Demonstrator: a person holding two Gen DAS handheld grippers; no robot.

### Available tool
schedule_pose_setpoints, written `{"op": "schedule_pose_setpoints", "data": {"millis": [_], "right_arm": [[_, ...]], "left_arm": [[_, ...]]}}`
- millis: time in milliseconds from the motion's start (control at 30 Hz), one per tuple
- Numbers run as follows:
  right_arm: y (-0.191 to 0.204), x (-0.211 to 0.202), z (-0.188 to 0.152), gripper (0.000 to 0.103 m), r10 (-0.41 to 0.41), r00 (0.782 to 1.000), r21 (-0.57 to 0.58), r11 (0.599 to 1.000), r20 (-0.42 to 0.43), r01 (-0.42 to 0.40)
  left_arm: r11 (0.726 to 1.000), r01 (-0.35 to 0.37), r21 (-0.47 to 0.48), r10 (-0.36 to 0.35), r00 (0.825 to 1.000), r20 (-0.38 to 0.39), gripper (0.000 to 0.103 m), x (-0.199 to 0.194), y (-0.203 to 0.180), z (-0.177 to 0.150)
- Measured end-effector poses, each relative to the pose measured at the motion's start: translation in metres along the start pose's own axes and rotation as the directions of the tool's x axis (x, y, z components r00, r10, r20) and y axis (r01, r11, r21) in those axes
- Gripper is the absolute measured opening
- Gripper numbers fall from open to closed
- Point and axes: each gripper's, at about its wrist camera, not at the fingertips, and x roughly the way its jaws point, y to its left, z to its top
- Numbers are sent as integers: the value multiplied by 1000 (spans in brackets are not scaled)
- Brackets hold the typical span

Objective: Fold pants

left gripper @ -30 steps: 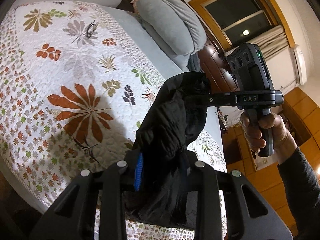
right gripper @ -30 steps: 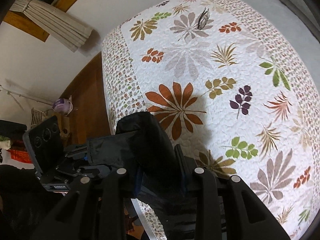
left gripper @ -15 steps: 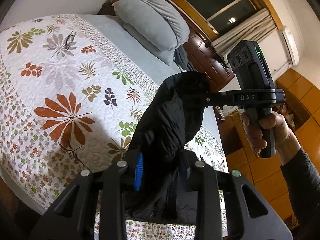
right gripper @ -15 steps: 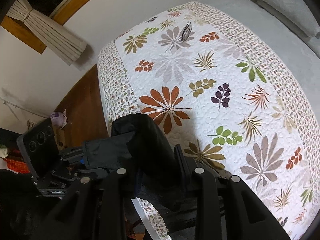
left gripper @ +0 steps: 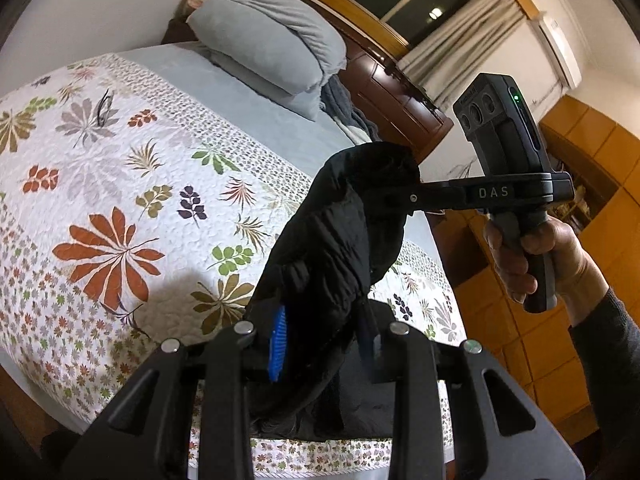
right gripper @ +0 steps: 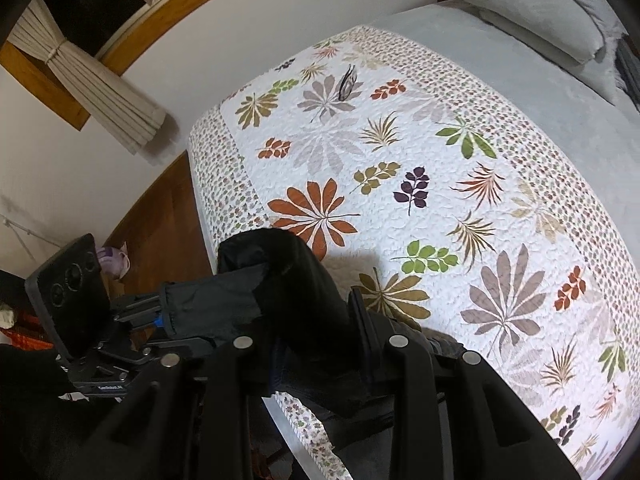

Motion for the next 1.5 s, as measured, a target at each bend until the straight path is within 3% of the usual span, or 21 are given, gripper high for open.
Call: {"op": "schedule_pose_setpoints", "data": {"millis": [600, 1000, 1300, 1500], "right_arm": [[-45, -46, -61, 30, 32, 992, 64, 997, 119, -40], [-81, -71, -116, 30, 25, 984, 87, 995, 178, -41], [-107, -76, -153, 30, 57, 970, 75, 994, 236, -76], [-126, -72, -181, 30, 87, 958, 68, 992, 272, -110]], "left_arm": [[991, 8, 133, -4, 1000, -29, 27, 24, -74, -16], [968, 20, 250, -8, 999, -50, 27, 53, -131, -43], [914, -73, 399, 73, 997, 14, 26, 71, -171, -76], [858, -132, 497, 124, 991, 51, 26, 90, -196, -109]]}}
